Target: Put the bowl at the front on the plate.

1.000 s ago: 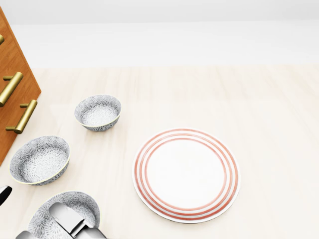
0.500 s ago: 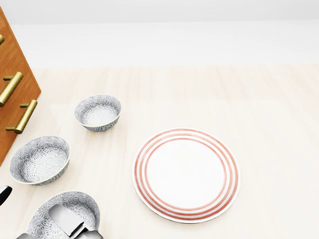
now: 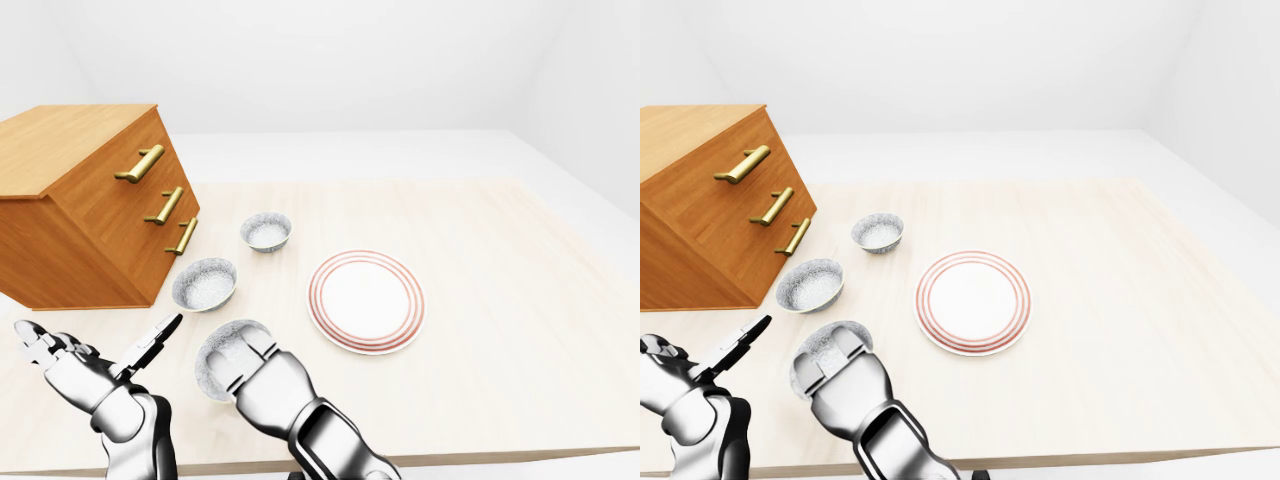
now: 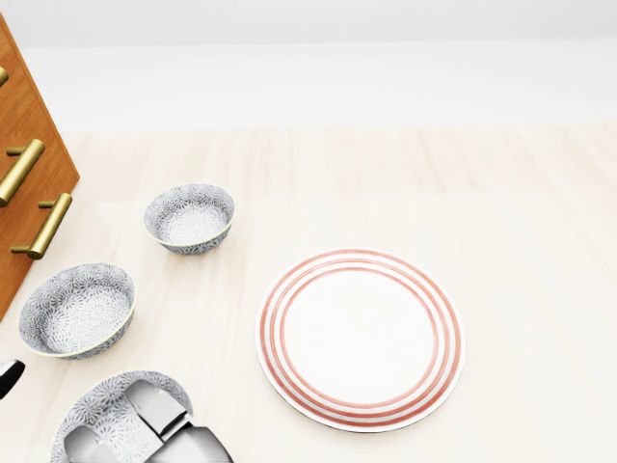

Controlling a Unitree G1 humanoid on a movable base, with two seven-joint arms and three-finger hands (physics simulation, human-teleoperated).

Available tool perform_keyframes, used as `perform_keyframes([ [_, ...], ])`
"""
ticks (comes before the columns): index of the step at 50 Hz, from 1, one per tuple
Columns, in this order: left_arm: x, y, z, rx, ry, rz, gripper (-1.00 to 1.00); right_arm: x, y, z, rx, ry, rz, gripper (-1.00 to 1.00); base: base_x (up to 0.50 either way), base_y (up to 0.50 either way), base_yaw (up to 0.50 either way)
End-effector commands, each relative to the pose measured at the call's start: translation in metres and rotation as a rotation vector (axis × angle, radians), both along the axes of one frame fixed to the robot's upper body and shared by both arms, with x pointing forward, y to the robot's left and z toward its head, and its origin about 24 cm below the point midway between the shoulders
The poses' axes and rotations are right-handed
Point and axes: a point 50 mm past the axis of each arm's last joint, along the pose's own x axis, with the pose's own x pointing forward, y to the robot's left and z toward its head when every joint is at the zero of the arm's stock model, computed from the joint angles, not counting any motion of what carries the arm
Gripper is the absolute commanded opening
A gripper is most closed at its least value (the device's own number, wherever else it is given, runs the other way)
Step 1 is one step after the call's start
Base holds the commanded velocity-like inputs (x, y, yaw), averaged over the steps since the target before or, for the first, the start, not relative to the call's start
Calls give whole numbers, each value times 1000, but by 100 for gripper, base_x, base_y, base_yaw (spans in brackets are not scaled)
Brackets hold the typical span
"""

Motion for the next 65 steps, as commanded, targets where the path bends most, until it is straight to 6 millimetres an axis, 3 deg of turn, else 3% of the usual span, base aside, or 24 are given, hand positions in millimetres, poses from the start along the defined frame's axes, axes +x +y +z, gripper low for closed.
perform_keyframes([
  [1,1,0,-1,-1,0,-1,100,6,10,5,-29,30,27,100,0,0,0],
  [19,0,1,1,-3,-10,1,100,3,12,-9,-30,124,-10,100,0,0,0],
  [28,1,0,0,-3,-8,0,100,6,15,-3,-8,126,-11,100,0,0,0],
  [45,0,0,0,-4,-9,1,100,-3,11,-23,-20,194,-24,100,0,0,0],
  [65,0,0,0,-4,-8,1,100,-3,9,-31,-47,235,-19,100,0,0,0],
])
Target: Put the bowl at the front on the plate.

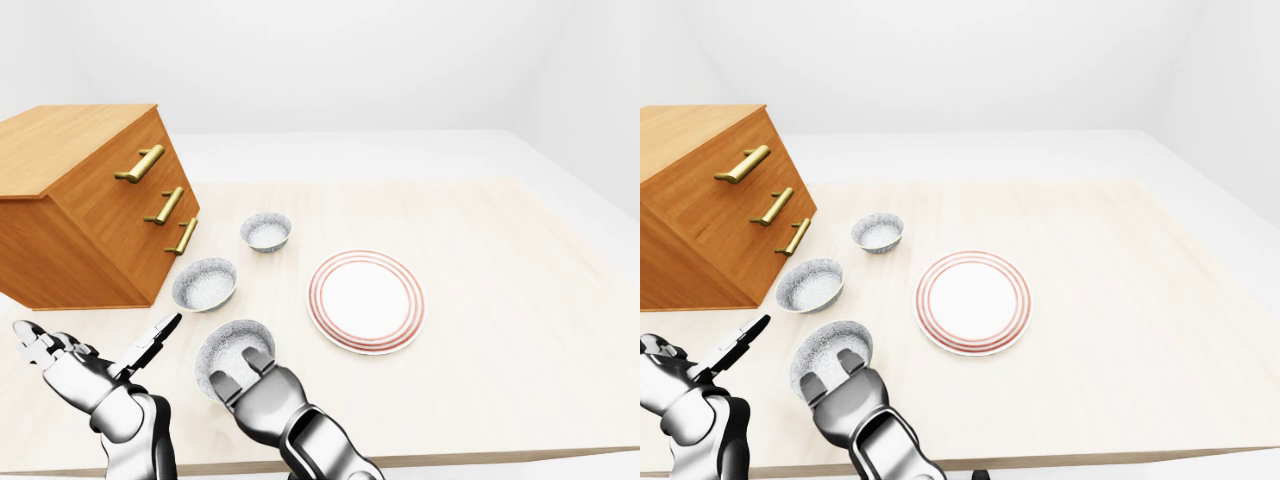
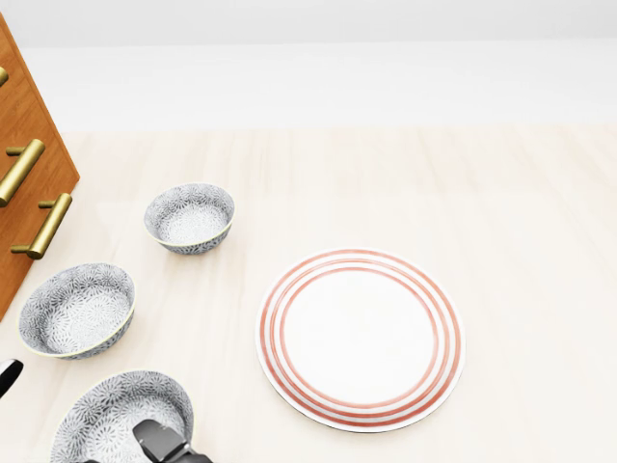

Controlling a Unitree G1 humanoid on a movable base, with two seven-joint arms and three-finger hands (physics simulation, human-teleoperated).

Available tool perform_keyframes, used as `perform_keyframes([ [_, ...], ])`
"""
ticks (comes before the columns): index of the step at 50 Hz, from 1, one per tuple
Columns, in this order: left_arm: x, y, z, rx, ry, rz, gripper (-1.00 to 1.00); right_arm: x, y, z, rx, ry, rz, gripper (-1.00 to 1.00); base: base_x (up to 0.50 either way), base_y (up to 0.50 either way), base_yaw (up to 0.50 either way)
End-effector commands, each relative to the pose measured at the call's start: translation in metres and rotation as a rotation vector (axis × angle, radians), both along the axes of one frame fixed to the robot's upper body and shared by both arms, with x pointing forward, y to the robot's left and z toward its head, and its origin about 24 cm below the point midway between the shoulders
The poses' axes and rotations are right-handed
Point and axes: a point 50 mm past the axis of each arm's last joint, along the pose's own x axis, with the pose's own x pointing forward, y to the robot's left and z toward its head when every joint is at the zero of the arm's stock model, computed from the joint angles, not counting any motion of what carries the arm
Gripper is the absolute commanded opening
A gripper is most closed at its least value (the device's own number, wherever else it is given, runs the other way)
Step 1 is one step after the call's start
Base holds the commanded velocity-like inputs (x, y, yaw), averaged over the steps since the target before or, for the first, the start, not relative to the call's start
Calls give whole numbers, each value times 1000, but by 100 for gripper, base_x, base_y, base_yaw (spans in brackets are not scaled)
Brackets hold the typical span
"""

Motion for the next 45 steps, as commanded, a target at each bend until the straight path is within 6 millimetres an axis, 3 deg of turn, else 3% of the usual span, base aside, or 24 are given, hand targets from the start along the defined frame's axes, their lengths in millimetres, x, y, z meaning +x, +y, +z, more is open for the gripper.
perform_keyframes([
  [1,1,0,-1,0,2,0,100,0,-3,-6,-13,30,-5,100,0,0,0],
  [45,2,0,-1,2,-2,-5,100,32,-2,-15,-11,116,-61,100,0,0,0],
])
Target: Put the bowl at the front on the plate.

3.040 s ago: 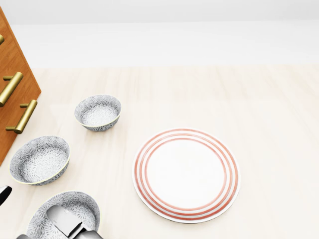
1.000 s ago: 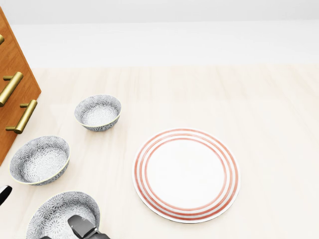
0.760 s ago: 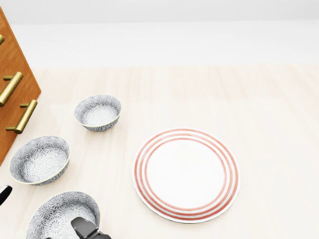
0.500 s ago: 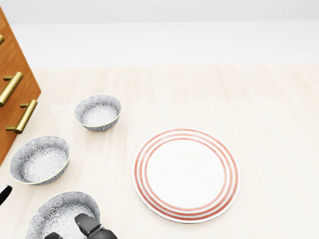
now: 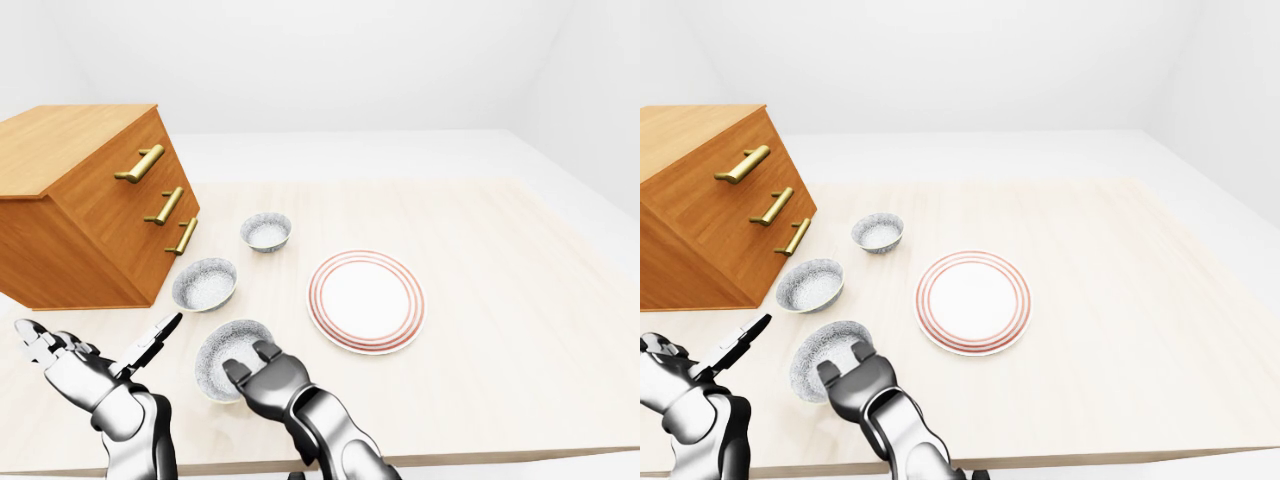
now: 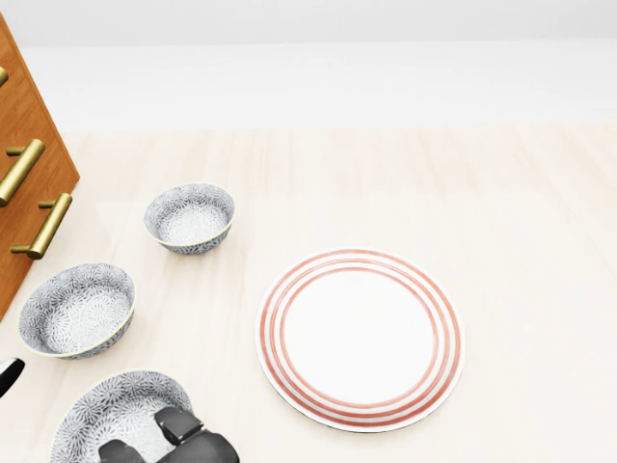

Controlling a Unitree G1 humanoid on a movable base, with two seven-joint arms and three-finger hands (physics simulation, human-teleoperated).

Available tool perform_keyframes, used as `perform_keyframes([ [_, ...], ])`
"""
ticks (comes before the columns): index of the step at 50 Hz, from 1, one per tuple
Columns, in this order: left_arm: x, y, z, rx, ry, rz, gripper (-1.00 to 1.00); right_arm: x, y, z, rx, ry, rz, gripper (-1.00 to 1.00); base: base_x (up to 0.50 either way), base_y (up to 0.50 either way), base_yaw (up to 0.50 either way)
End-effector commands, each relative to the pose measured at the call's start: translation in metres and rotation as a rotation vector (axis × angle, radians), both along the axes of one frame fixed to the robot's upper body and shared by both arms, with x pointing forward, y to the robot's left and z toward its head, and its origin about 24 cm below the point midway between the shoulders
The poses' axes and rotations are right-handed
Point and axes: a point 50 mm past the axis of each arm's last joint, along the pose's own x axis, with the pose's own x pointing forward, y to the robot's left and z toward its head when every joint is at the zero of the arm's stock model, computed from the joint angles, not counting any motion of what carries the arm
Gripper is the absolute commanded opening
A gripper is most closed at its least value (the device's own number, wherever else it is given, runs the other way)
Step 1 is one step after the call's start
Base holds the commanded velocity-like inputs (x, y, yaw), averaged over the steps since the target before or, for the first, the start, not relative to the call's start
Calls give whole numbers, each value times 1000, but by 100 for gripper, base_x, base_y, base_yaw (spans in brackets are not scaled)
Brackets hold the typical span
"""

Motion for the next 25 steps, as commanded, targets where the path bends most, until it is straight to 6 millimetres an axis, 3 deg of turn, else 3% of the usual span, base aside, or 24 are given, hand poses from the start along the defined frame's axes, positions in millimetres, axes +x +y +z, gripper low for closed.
perform_keyframes([
  [1,0,0,0,1,-1,-2,100,10,2,-1,4,24,-10,100,0,0,0],
  [20,0,0,0,-1,1,0,100,22,0,-11,-23,71,2,100,0,0,0],
  [21,0,0,1,-2,2,-1,100,23,1,-12,-29,75,8,15,0,0,0],
  [22,0,0,1,-5,3,0,100,23,3,-9,-27,63,20,-100,0,0,0],
  [25,0,0,1,-3,3,0,100,24,5,-8,-29,59,30,-100,0,0,0],
])
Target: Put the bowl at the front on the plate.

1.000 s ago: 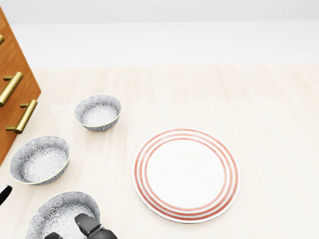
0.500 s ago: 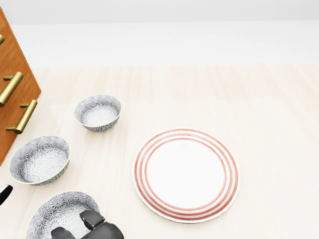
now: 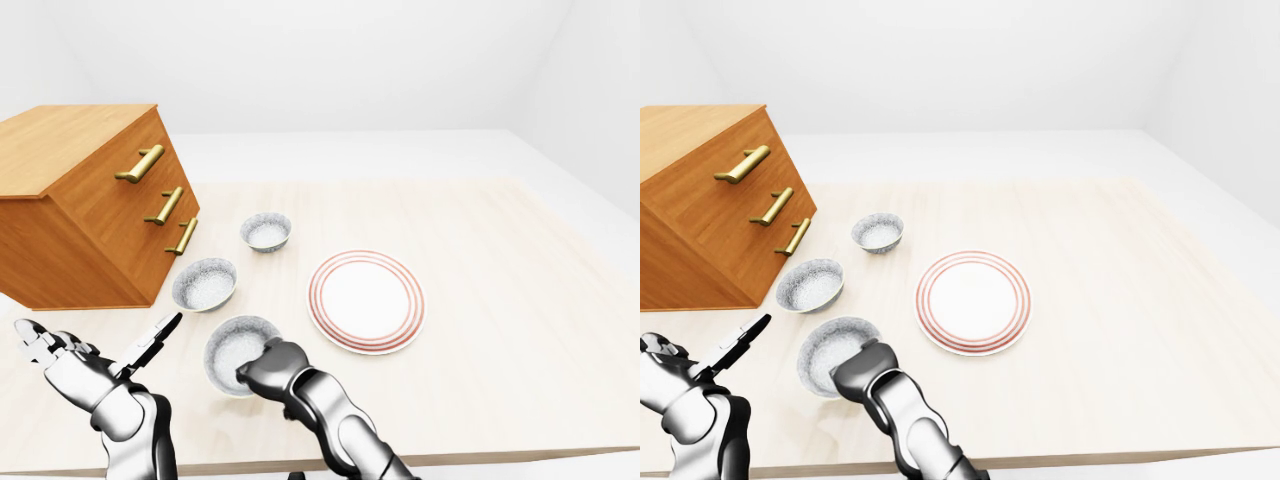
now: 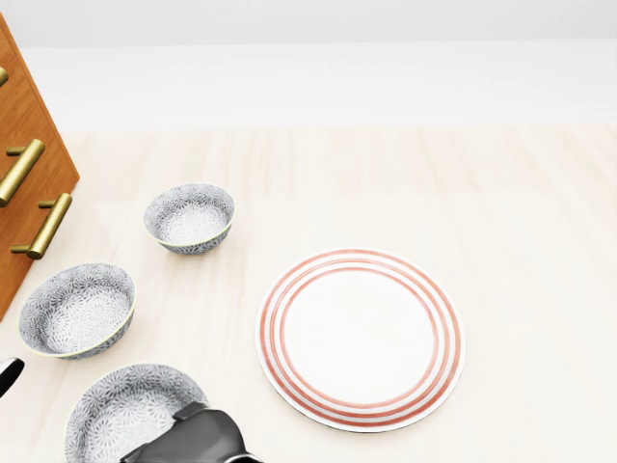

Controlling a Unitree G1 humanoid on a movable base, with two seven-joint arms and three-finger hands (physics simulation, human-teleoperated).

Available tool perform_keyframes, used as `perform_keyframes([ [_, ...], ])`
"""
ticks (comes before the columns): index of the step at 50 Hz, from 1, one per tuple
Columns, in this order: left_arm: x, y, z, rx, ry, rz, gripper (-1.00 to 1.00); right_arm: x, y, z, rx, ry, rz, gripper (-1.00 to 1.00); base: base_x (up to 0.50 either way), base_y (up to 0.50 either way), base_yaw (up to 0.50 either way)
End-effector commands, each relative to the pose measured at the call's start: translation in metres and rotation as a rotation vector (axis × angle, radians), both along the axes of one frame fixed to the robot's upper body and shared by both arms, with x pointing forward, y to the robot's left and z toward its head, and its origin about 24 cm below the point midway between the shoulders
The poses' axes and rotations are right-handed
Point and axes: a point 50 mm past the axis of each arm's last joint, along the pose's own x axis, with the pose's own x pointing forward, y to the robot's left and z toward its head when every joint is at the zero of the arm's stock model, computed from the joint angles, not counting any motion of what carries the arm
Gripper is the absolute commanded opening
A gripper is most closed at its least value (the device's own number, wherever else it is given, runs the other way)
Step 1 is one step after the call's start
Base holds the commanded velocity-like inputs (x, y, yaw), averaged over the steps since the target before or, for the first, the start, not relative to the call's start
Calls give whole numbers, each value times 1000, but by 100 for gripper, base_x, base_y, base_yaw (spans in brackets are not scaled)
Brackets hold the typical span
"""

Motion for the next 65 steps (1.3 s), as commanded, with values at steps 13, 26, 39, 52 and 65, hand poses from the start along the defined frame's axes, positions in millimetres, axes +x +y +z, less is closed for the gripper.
perform_keyframes([
  [13,1,-1,-1,4,4,-2,100,9,10,10,-16,-27,68,-100,0,0,0],
  [26,1,0,0,4,6,-3,100,24,9,44,2,-173,49,-100,0,0,0],
  [39,0,0,1,3,3,-1,100,31,3,66,27,-265,7,-100,0,0,0],
  [52,1,0,-1,3,2,0,100,33,-11,97,80,-399,-51,-100,0,0,0],
  [65,0,0,-1,3,2,-1,100,32,-43,123,174,-501,-194,-100,0,0,0],
])
